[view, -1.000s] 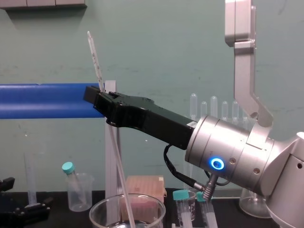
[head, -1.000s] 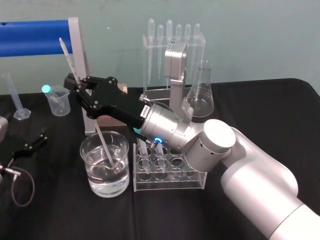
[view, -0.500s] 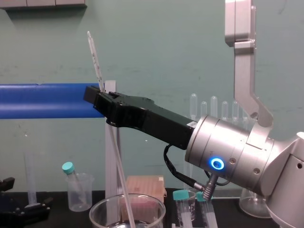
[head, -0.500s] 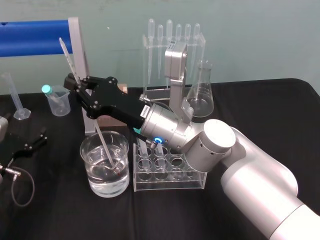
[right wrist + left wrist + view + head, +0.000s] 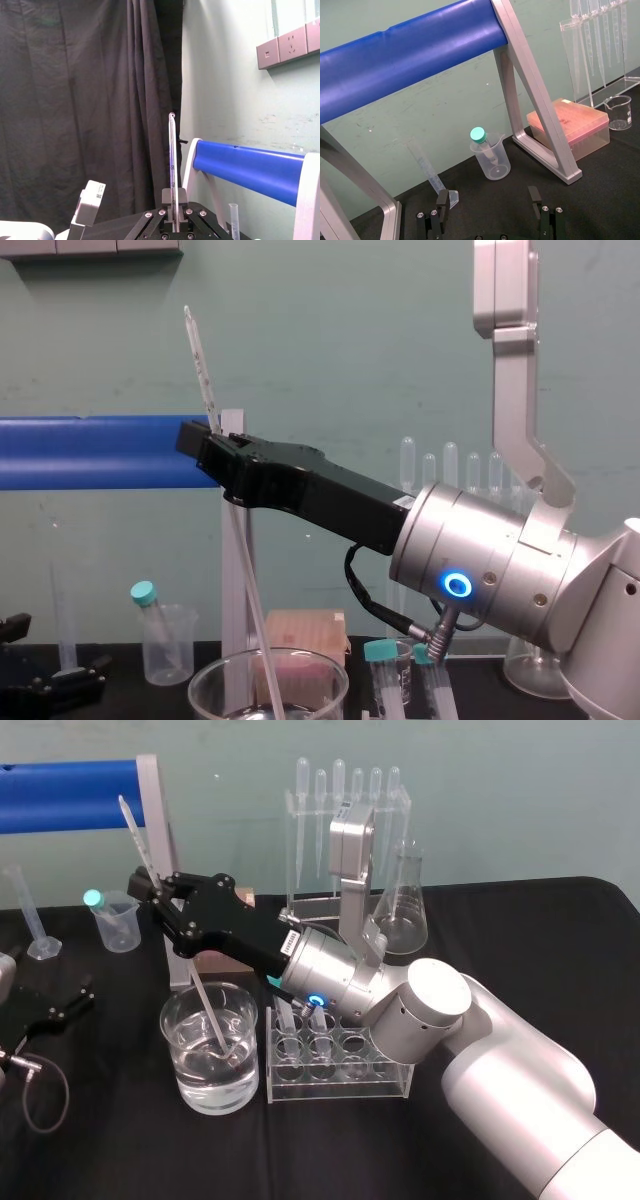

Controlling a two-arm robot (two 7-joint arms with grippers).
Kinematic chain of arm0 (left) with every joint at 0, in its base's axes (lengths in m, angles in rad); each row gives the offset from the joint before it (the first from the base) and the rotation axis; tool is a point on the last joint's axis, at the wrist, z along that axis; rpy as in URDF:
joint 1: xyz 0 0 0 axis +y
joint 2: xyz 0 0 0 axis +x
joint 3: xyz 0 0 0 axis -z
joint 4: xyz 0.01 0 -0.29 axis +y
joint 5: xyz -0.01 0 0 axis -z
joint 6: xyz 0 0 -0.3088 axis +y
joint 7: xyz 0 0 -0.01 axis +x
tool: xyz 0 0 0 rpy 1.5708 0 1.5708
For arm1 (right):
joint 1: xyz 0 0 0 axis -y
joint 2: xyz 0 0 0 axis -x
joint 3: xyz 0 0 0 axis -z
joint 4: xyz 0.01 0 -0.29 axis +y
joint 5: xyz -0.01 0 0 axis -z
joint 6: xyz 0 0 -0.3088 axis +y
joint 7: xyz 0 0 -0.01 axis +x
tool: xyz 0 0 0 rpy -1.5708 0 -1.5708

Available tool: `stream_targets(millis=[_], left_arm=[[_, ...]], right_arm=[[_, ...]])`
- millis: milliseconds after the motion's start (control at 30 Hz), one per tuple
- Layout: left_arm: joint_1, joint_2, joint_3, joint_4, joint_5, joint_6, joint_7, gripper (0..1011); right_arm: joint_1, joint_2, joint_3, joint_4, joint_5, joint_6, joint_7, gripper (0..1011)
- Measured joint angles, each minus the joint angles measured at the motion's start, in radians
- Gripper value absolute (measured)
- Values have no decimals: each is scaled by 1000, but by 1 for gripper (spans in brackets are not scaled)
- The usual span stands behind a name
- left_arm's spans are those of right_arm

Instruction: Hold the thermometer with one hand and immerse one end into the beaker, then reinsert it into the test tube rack.

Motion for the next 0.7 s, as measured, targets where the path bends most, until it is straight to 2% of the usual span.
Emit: stream_targets(millis=[700], left_arm=[[0, 0, 0, 0, 0, 0, 0, 1008]], right_arm=[[0, 0, 0, 0, 0, 0, 0, 58]])
